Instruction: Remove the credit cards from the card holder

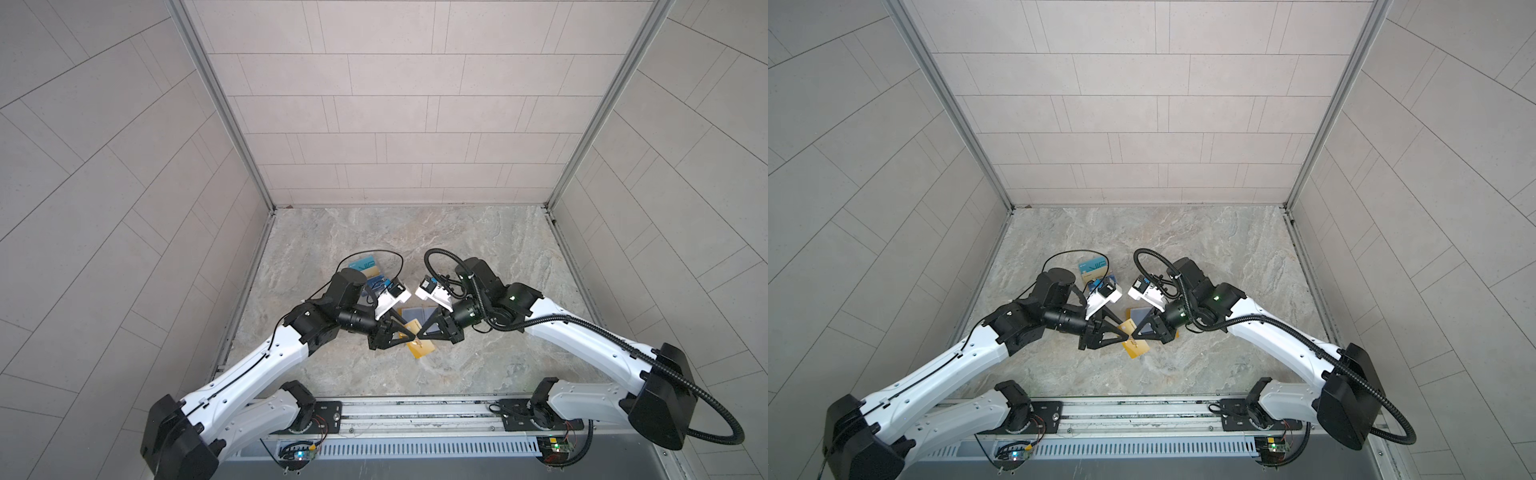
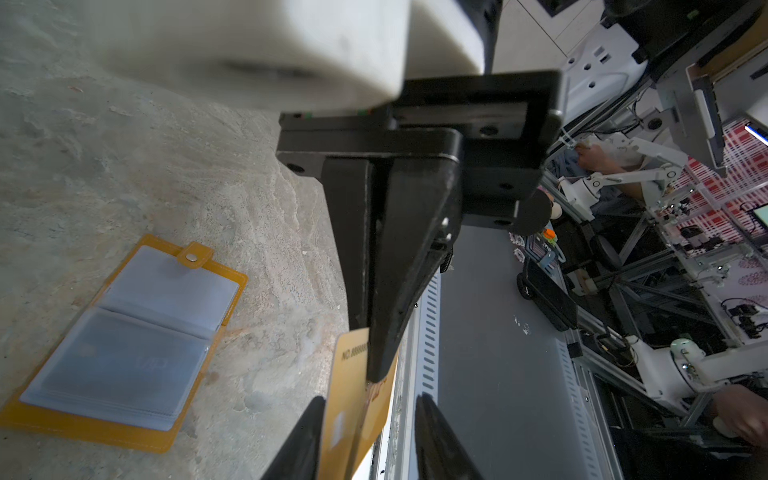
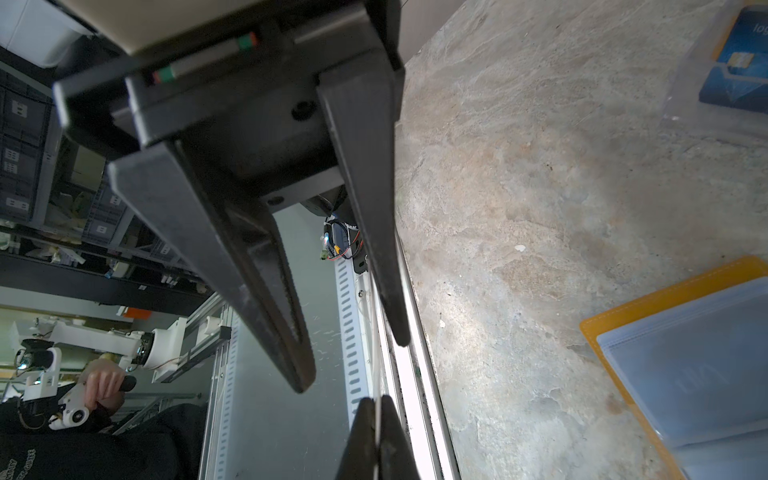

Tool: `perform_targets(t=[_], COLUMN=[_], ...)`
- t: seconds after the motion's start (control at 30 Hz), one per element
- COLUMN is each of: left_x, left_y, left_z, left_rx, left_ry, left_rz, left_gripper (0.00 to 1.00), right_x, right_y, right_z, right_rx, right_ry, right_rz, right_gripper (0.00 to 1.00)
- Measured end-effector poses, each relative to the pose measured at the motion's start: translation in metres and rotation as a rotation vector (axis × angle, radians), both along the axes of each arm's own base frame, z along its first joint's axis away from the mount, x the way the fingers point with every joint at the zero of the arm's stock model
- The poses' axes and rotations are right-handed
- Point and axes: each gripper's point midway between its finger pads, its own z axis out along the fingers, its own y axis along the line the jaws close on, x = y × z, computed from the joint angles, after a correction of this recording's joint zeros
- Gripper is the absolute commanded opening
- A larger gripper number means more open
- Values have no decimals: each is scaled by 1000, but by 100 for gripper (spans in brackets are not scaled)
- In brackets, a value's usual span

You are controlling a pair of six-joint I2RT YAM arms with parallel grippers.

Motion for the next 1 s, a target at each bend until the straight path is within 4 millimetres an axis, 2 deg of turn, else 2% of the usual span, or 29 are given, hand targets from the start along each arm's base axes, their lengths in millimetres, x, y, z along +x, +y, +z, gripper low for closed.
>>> perform_targets(t=[0.13,0.23,0.43,0.5,0.57,0.63,0.8,1.0], left_x=[-2,-2,-4,-4,-4,-2,13,48], left_y=[0,0,1,1,1,1,4,17], left_z=[0,-2,-5,-6,-6,-6,-2,-1], left_rx=[-4,2,12,13,13,18,21,-49], left_ry=[7,19,37,38,38,33,3,-20], left_rz=[-13,-16,-28,-27,-24,-11,83,304], left_gripper=[22,10,0,0,0,0,0,0], right_x=[-3,-5,-6,-6,-4,-1,10,28], right_y=[1,1,2,2,1,1,-2,-17], right_z=[0,0,-3,-4,-5,-8,-14,-25], right_rx=[4,4,-4,-5,-14,-25,-42,-22], right_ry=[4,9,15,15,11,7,-22,-37], right_rz=[22,33,49,50,39,23,-39,-212], right_gripper=[0,0,0,12,29,42,65,76])
